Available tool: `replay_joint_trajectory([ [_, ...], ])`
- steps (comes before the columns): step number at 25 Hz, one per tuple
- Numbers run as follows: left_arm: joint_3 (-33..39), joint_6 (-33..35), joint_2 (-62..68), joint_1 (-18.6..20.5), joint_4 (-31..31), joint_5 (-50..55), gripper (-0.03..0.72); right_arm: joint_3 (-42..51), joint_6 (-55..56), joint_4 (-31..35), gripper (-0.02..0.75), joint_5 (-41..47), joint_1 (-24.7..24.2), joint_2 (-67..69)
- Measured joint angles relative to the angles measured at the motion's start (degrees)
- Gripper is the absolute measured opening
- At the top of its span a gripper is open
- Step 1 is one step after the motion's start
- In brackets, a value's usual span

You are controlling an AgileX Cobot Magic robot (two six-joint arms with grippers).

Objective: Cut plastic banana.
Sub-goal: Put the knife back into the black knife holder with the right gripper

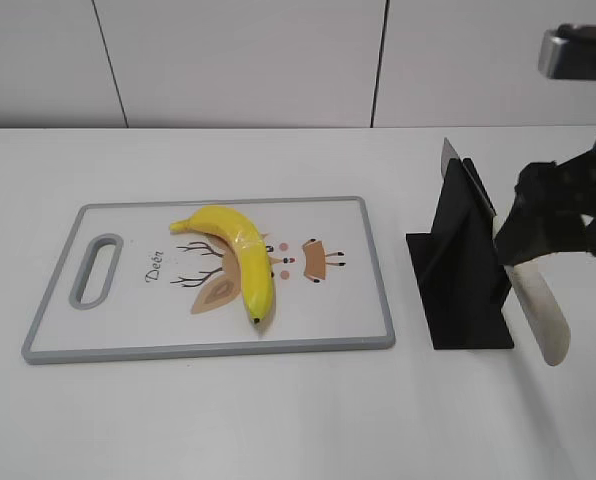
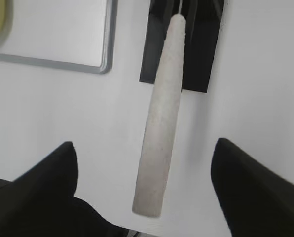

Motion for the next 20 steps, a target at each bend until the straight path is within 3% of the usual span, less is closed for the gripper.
replay_joint_trajectory([
  [9, 0.0, 0.0, 0.0, 0.0, 0.0, -0.05, 0.58, 2.24, -12.31, 0.18, 0.627, 1.38, 0.0, -21.24],
  [20, 0.0, 0.0, 0.0, 0.0, 0.0, -0.04, 0.536, 22.53, -16.73, -1.18, 0.6, 3.52, 0.0, -51.34],
])
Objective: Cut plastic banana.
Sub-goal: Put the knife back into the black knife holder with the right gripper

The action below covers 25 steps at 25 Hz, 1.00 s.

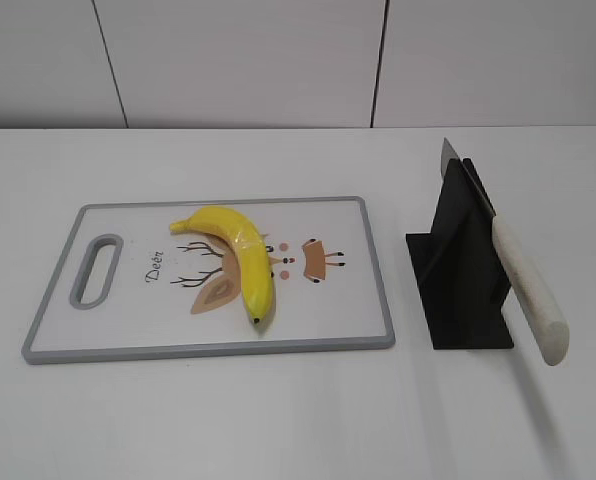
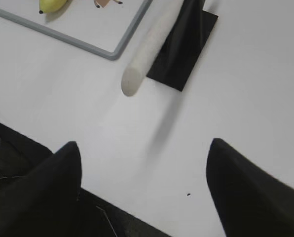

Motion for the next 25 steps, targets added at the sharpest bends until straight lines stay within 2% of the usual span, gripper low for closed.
replay_joint_trajectory([
  [9, 0.0, 0.0, 0.0, 0.0, 0.0, 0.05, 0.529, 2.04, 0.1, -1.44, 0.589, 2.91, 0.0, -18.85],
  [17, 0.0, 0.0, 0.0, 0.0, 0.0, 0.05, 0.524, 2.08, 0.1, -1.19, 0.589, 3.04, -0.4, -22.99],
  [20, 0.0, 0.0, 0.0, 0.0, 0.0, 0.05, 0.523, 2.08, 0.1, -0.53, 0.589, 3.1, -3.47, -22.99],
  [25, 0.0, 0.0, 0.0, 0.0, 0.0, -0.02, 0.519, 2.08, 0.11, -0.11, 0.589, 3.1, -12.77, -22.99],
])
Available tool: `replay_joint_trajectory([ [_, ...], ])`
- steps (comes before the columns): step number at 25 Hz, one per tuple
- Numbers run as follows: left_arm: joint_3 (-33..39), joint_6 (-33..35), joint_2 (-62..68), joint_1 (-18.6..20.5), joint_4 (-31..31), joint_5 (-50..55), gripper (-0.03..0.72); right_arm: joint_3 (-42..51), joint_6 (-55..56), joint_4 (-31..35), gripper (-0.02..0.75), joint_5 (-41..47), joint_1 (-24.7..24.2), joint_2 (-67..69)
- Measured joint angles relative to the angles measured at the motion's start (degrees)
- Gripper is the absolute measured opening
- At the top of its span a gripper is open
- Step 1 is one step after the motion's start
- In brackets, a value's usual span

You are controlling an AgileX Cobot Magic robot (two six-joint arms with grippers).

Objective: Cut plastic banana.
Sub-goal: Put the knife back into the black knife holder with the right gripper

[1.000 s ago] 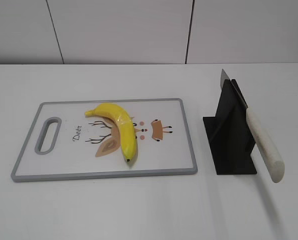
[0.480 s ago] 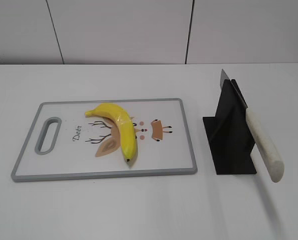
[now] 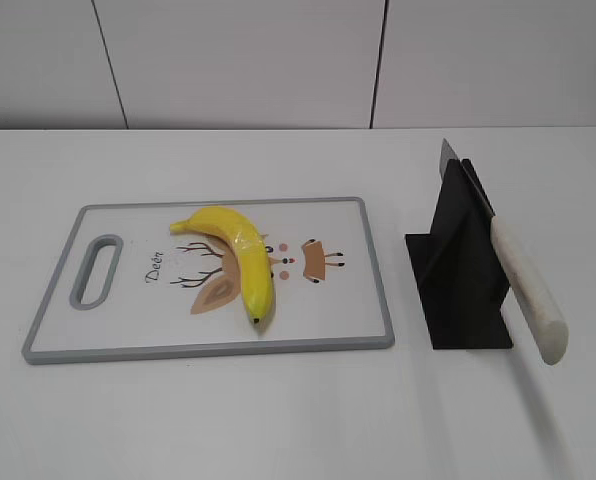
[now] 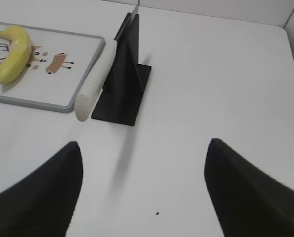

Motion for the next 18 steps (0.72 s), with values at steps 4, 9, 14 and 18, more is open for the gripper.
replay_joint_trajectory([
  [4, 0.0, 0.0, 0.0, 0.0, 0.0, 0.0, 0.502, 0.0, 0.05, 0.03, 0.589, 0.0, -4.65, 0.0],
  [9, 0.0, 0.0, 0.0, 0.0, 0.0, 0.0, 0.498, 0.0, 0.05, 0.24, 0.589, 0.05, -5.89, 0.0],
  [14, 0.0, 0.0, 0.0, 0.0, 0.0, 0.0, 0.498, 0.0, 0.06, 0.37, 0.589, 0.05, -5.89, 0.0],
  [18, 0.0, 0.0, 0.0, 0.0, 0.0, 0.0, 0.498, 0.0, 0.06, 0.42, 0.588, 0.05, -5.89, 0.0],
])
